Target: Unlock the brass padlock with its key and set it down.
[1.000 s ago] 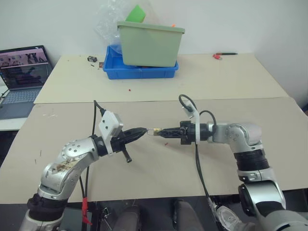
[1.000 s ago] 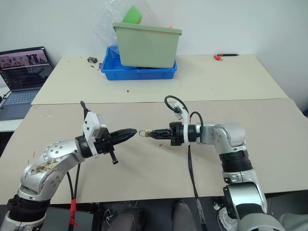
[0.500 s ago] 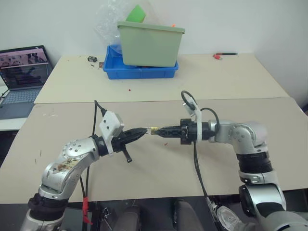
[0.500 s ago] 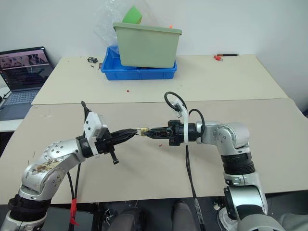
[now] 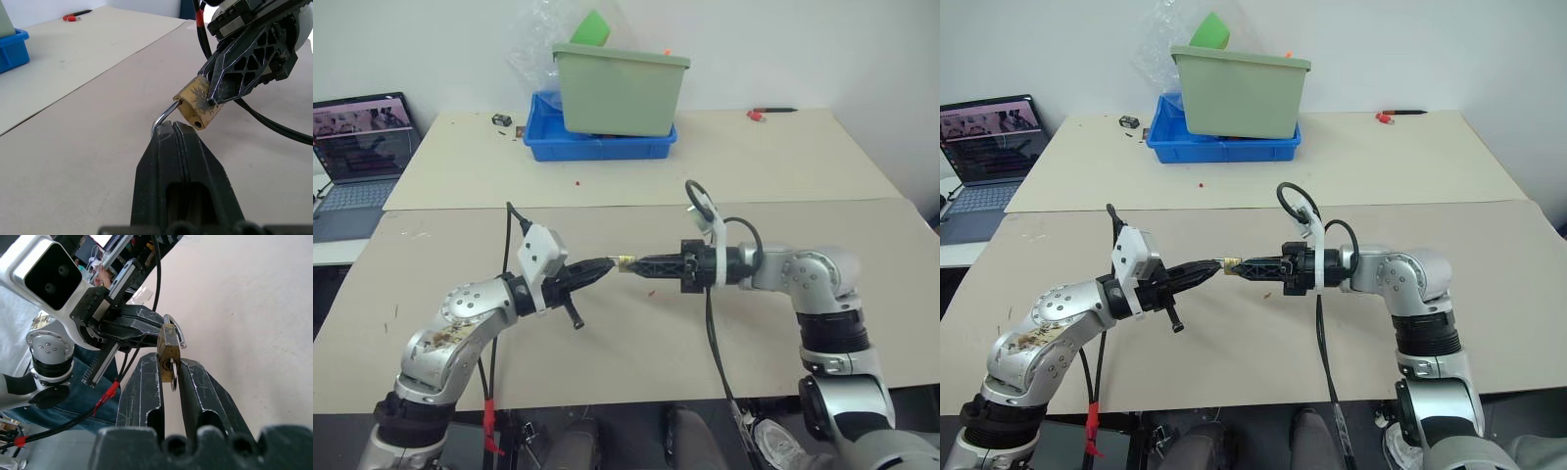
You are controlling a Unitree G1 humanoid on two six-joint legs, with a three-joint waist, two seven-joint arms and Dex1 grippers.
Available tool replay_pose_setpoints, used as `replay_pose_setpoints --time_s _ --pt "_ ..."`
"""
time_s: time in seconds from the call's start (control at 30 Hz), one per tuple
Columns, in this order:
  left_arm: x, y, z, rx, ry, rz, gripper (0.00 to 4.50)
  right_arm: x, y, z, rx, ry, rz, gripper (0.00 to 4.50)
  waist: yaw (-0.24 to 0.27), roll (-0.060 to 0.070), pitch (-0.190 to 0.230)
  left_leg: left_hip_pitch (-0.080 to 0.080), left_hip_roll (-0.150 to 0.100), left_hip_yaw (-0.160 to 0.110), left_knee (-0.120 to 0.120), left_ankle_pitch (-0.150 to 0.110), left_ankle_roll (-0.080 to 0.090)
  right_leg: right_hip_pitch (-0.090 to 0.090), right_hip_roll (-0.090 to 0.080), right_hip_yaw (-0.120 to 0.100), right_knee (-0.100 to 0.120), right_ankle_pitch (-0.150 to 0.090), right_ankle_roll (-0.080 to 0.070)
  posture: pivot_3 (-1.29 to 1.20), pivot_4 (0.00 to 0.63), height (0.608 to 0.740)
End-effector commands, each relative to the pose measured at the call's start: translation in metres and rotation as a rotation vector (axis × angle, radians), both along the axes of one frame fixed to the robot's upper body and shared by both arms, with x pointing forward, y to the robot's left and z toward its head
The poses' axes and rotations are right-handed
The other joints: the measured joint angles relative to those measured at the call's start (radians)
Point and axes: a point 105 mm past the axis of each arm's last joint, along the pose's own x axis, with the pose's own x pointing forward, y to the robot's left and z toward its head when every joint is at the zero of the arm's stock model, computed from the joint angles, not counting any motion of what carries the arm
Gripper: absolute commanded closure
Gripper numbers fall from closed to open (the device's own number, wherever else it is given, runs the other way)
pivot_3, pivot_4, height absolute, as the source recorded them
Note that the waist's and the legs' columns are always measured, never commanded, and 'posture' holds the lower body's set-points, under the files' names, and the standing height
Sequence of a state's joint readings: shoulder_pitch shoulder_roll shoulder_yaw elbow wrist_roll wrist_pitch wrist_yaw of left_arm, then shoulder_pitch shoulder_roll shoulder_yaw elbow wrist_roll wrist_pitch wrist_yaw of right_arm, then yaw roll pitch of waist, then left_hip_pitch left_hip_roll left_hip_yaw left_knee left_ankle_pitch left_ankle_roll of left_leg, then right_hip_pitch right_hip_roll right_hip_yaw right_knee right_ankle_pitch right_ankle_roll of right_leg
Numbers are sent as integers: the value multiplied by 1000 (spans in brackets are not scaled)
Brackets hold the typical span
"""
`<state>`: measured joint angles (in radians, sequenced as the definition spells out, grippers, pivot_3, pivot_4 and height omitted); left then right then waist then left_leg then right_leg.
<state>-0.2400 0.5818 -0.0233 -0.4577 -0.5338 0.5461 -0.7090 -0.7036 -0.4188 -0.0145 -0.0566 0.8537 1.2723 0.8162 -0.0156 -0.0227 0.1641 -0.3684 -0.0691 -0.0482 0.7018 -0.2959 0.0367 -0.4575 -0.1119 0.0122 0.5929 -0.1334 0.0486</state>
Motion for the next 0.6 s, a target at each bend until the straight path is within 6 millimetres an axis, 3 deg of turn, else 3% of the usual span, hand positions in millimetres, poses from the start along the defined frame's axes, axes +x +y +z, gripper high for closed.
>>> replay_pose_setpoints --time_s 0.03,0.6 --pt "-3 -5 11 -4 -52 -15 4442 -4 3 21 46 -58 31 4336 0 0 0 0 0 0 0 0 0 0 0 0 0 0 0 0 150 740" --pt "-5 -7 12 -9 -59 -14 4442 -23 8 16 42 -5 99 4336 1 0 0 0 0 0 0 0 0 0 0 0 0 0 0 0 150 740"
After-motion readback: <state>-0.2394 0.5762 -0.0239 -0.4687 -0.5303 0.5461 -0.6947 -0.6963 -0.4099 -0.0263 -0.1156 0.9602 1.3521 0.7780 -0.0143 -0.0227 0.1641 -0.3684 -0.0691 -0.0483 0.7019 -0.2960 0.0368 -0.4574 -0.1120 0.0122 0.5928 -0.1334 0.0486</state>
